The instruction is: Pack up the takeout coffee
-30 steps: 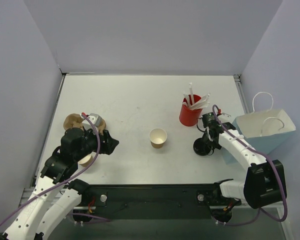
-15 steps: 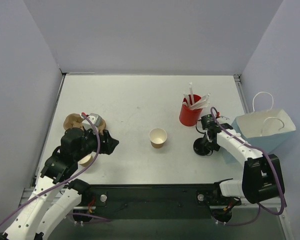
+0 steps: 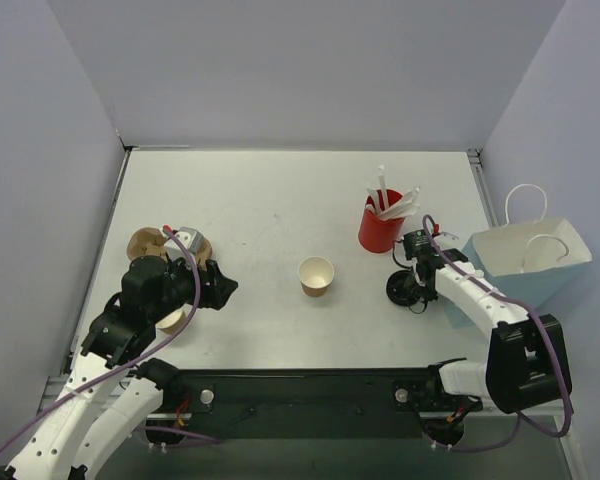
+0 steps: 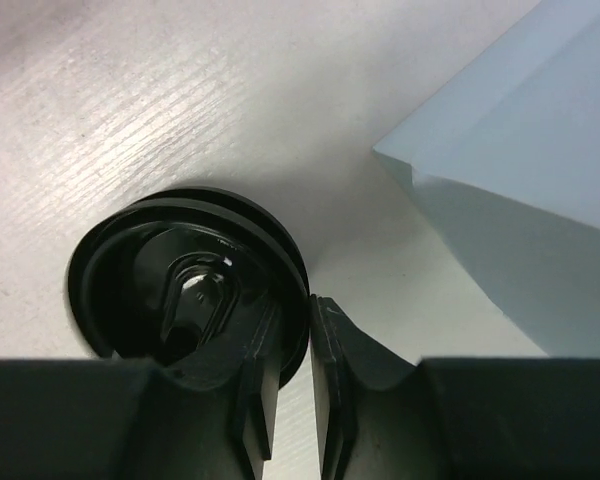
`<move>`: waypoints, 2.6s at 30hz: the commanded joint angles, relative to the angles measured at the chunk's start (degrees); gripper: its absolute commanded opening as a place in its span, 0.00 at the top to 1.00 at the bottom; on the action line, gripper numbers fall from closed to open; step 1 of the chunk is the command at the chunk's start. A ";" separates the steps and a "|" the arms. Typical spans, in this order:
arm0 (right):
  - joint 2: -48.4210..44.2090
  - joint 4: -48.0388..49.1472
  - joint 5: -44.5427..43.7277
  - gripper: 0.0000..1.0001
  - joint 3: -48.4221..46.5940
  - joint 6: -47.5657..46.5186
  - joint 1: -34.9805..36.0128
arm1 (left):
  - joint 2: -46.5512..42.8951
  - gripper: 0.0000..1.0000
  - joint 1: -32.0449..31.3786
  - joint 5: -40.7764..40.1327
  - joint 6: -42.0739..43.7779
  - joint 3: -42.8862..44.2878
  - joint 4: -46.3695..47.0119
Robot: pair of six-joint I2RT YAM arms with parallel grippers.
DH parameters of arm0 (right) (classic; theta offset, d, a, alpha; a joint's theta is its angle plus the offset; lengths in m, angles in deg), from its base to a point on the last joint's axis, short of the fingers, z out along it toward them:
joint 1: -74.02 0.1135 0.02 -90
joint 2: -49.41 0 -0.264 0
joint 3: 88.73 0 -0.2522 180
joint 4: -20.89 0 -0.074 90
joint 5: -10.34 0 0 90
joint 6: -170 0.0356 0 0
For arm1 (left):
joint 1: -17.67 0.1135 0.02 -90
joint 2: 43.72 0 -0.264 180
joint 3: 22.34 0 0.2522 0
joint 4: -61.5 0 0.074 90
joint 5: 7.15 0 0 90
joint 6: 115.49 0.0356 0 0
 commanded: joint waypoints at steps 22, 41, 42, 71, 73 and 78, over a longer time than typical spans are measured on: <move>-21.69 5.07 32.10 1.00 -10.18 -0.82 8.39 | 2.22 0.24 -0.28 7.26 -5.80 10.09 4.99; -23.91 45.60 55.11 1.00 -0.68 17.22 19.55 | 6.36 0.34 -3.00 25.82 -34.84 3.27 47.18; -23.55 45.87 55.11 1.00 -0.94 17.66 20.25 | 6.36 0.34 -3.44 25.55 -30.12 2.91 47.71; -20.30 50.97 49.75 1.00 0.46 26.80 27.20 | 10.49 0.41 -20.05 21.34 -6.97 0.18 50.27; -20.03 50.97 49.75 1.00 0.55 26.80 27.46 | 11.02 0.41 -21.27 19.67 -6.09 0.45 49.74; -19.77 51.23 49.75 1.00 0.72 26.89 27.81 | 11.37 0.41 -22.25 17.73 -4.50 0.62 49.30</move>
